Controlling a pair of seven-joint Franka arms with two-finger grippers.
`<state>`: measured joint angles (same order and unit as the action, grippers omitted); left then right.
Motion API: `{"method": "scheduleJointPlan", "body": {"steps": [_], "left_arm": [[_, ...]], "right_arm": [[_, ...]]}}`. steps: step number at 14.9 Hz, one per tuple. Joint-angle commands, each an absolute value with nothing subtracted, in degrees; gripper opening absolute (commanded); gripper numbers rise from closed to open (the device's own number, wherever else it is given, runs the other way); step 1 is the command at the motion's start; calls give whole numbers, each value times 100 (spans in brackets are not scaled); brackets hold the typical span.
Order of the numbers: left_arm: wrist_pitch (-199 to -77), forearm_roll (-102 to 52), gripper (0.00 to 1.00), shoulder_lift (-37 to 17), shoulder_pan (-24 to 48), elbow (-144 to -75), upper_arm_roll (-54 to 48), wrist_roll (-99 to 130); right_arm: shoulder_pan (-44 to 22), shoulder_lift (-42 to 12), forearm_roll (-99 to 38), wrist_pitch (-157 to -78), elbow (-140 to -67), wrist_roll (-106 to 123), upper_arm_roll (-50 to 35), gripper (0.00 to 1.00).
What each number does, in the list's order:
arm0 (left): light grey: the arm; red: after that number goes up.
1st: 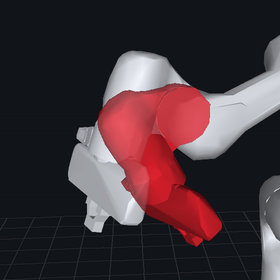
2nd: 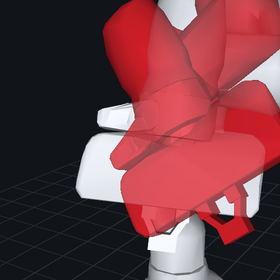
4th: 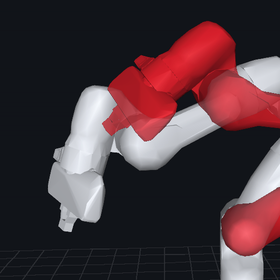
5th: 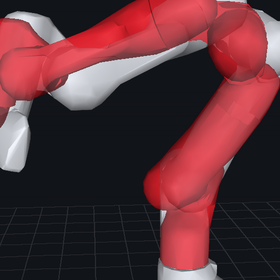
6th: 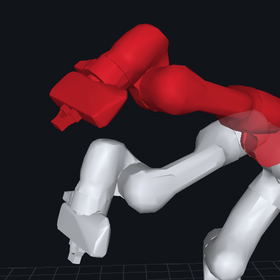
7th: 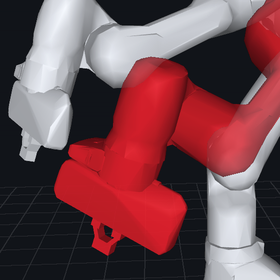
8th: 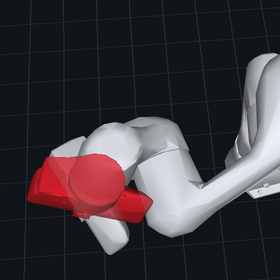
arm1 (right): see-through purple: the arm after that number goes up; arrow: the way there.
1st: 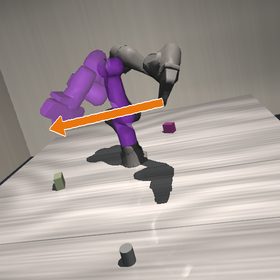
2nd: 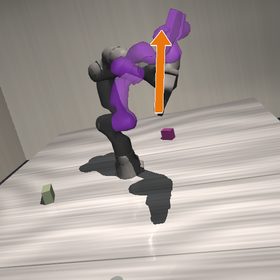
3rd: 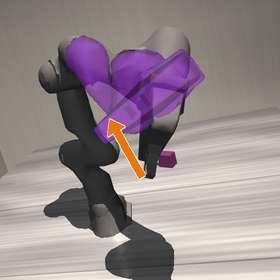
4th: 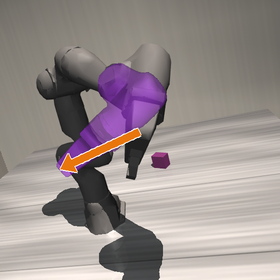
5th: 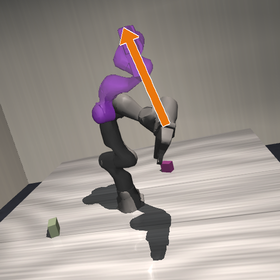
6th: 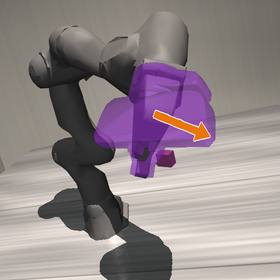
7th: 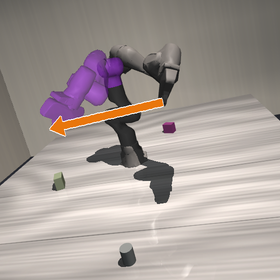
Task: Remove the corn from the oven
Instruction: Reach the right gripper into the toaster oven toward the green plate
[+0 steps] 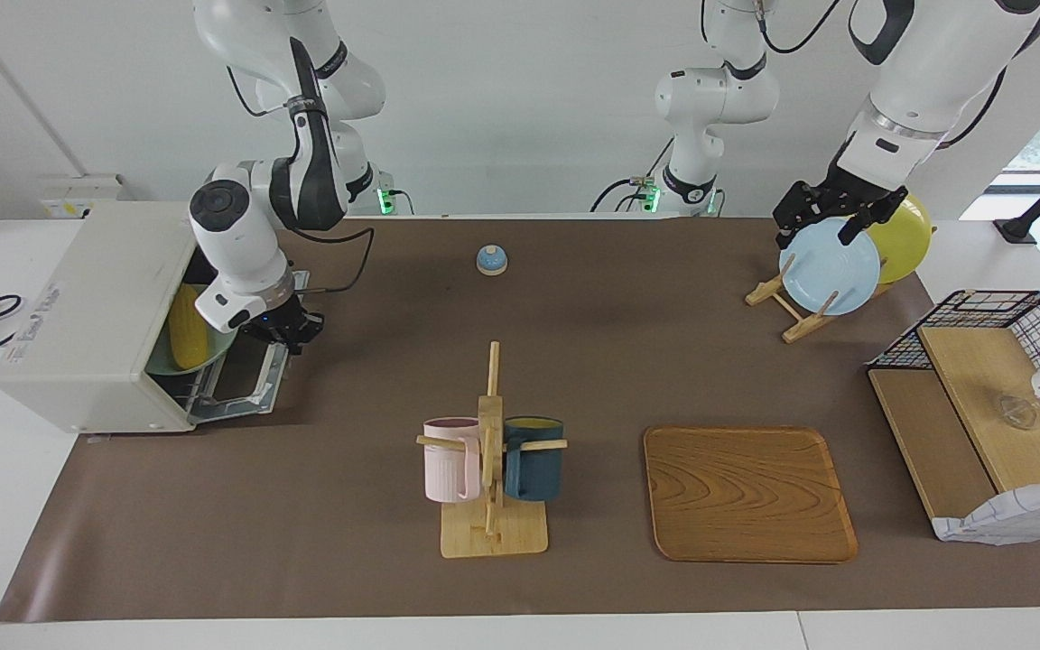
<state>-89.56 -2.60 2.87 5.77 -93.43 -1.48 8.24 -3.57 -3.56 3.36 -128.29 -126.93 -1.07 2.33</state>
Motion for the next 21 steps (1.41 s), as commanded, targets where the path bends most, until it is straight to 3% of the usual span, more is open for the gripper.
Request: {"method": "scheduleJointPlan", "body": {"steps": [1,14,19,20,21], "left_arm": [[-9105,-193,100,422,659,-9536,-105,826],[-9105,-202,100,431,668,-9545,-114,826],[-9105,-202,100,431,668,-9562,-114,826],[-9105,-202,100,431,668,-9562,-114,817],[-9114,-202,100,431,668,-9562,-114,817]], "right_arm": [[-237,-545,501,-13297,-12743,-132,343,0],[-816,-712,220,-13579,-12912,-667,343,0],[-887,-651,228,-12948,-12350,-650,352,0],[-870,-589,220,-12729,-12244,-685,352,42],[-844,-458,220,-12535,-12200,-686,352,66]]}}
